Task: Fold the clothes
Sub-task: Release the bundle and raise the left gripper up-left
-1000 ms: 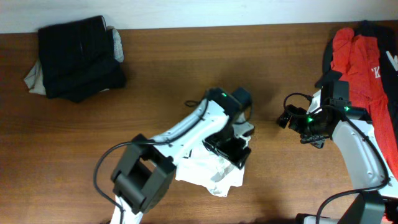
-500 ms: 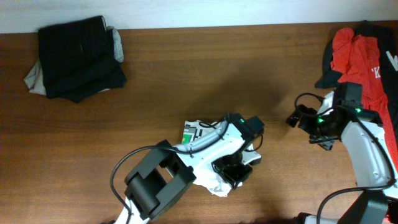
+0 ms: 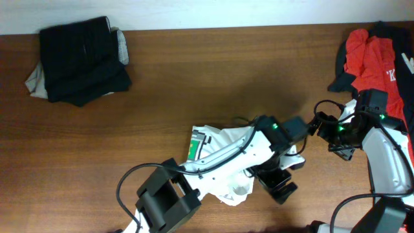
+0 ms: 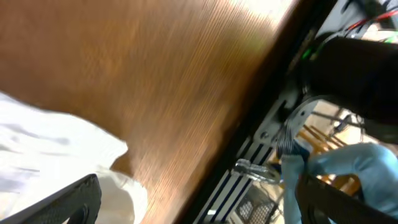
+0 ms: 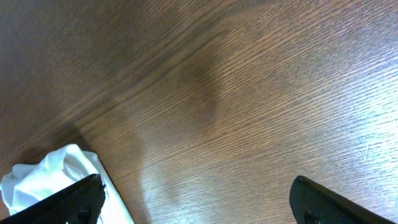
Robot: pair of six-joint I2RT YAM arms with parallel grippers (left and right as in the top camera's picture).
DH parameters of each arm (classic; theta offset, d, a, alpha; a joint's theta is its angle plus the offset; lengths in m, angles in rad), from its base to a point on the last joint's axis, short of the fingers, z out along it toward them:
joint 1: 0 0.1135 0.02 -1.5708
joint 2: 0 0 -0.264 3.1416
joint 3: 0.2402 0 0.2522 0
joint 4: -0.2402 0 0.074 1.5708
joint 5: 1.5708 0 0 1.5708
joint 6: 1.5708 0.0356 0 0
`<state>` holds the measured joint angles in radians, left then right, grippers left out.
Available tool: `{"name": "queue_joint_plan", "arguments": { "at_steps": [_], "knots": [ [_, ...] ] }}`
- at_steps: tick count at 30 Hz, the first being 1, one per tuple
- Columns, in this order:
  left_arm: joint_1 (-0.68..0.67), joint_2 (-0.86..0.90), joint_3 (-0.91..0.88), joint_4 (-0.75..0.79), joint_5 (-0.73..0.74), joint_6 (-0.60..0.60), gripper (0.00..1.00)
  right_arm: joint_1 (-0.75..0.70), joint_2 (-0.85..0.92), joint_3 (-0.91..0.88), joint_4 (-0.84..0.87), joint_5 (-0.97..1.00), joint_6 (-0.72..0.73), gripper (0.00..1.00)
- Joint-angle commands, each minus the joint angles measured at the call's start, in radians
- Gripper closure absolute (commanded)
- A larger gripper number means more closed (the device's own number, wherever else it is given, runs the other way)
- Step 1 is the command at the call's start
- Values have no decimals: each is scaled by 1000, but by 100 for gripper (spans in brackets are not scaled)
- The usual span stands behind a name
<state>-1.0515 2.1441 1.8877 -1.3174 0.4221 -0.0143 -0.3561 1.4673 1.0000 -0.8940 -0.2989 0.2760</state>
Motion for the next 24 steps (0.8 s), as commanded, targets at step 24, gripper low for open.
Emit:
{"name": "queue_joint_plan", "arguments": {
  "at_steps": [24],
  "knots": [
    [859, 5, -43, 2, -289, -72, 1, -5, 1, -2, -33, -38, -6, 1]
  ]
}}
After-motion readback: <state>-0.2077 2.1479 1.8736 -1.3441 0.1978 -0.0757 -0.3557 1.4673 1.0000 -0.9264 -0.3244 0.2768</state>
